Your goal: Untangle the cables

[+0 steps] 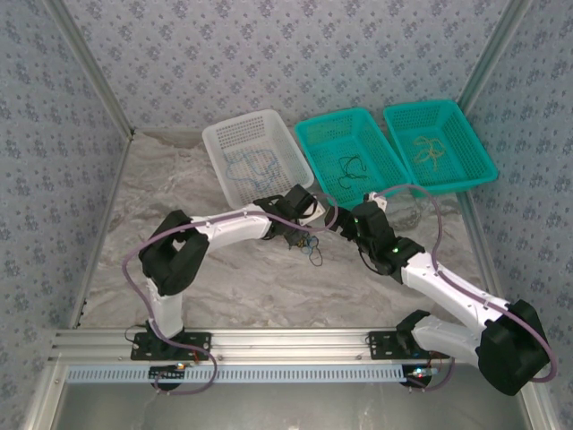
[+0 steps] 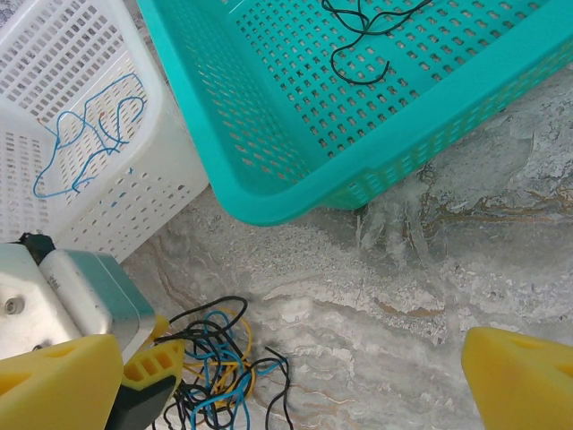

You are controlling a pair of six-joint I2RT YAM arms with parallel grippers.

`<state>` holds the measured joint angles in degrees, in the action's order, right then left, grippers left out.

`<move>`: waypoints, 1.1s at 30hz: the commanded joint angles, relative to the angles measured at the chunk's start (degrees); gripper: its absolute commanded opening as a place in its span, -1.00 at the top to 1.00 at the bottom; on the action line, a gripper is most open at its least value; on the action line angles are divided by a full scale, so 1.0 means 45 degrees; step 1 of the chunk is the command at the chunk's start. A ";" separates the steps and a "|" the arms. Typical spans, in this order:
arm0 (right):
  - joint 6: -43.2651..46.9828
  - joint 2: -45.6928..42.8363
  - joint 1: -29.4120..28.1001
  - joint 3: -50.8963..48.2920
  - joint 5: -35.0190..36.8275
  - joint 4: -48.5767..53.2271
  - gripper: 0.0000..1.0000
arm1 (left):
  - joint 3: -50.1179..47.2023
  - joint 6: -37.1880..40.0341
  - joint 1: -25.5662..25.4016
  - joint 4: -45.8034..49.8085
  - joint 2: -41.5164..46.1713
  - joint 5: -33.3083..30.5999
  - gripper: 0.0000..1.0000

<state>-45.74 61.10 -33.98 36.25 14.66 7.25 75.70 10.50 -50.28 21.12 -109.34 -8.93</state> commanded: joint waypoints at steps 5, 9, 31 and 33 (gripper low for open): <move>-0.0191 -0.0219 0.0089 -0.0012 0.0131 0.0088 -0.98 | 0.0199 -0.0813 -0.0081 0.0139 0.0339 0.0860 1.00; -0.0149 -0.0180 0.0078 -0.0007 0.0143 0.0069 -0.98 | 0.0281 -0.2235 -0.0087 0.0319 0.0681 0.1962 1.00; 0.0325 -0.0180 0.1359 -0.1463 -0.4000 -0.1648 -0.96 | -0.0278 -0.9186 0.0015 -0.1457 0.1934 0.4498 1.00; 0.0466 -0.0160 0.1628 -0.1575 -0.4937 -0.1922 -0.95 | -0.0361 -0.9753 0.0112 -0.1777 0.1918 0.4682 1.00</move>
<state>-45.21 61.01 -28.12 30.30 1.85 1.87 74.72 -27.29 -50.50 16.45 -102.43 9.04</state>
